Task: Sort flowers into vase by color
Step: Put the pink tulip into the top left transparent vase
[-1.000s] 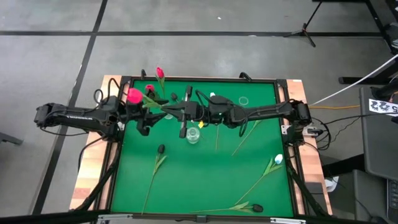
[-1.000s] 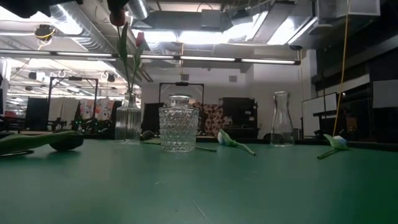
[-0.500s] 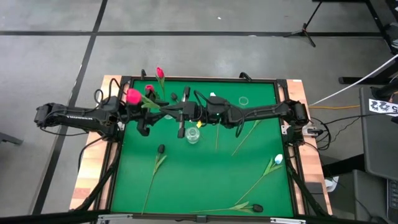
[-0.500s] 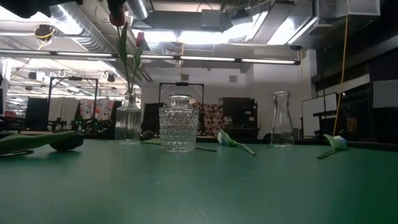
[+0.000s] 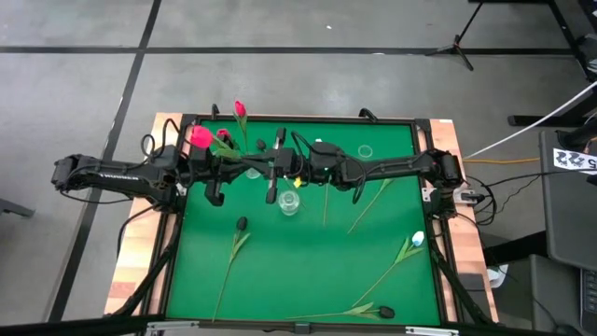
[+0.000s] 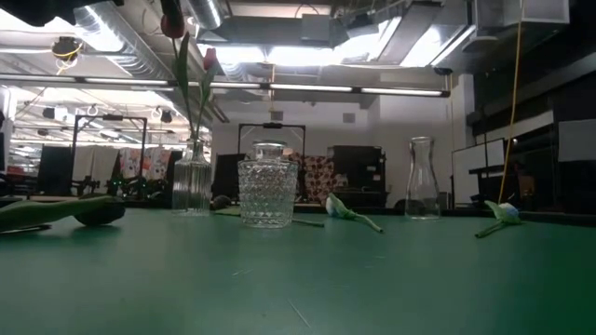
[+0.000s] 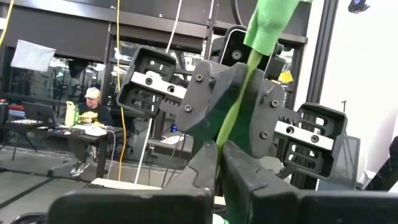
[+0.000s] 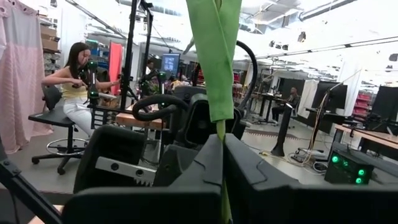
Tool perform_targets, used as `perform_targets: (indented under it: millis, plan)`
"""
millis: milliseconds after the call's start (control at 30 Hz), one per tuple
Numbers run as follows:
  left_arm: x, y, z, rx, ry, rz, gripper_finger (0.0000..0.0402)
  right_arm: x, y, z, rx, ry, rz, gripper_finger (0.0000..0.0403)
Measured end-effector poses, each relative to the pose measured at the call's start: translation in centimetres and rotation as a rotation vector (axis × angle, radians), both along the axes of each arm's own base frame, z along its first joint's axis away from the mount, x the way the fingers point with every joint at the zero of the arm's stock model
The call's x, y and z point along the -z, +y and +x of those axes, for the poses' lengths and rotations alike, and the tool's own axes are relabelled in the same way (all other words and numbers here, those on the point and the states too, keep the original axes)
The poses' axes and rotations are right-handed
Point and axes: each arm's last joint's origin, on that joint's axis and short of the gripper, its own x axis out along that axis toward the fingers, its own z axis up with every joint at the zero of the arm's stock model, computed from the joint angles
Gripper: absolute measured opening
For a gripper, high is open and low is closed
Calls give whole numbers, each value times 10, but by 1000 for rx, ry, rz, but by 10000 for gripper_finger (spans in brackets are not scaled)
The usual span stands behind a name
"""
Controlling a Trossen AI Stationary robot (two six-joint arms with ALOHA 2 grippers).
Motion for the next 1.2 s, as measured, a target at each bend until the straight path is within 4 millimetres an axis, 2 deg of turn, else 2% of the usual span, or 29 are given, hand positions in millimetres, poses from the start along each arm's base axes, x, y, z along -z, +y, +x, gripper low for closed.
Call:
perform_targets:
  millis: [200,400,533,667,800,900,1067,1200]
  plan:
    - [1,0,0,-10,12,3,6,3,0,1,-8,30,19,34]
    - [0,1,-1,-23,6,4,4,2,-3,0,-15,37,13,116]
    - [-8,1,-10,-60,-54,-7,2,-13,-8,-10,-18,9,-11,175]
    - [-13,2,-20,-105,-75,3,2,-36,-12,-25,-14,-47,-43,212]
    - [-17,3,-32,-162,-95,9,1,-57,-13,-41,16,-88,-96,225]
    - [-20,2,-41,-164,-109,9,1,-64,-14,-49,30,-62,-129,224]
    - [-23,1,-57,-163,-134,5,1,-52,-19,-47,66,82,-172,211]
    - [-18,-1,-65,-138,-76,-28,0,-39,-29,-46,98,223,-165,204]
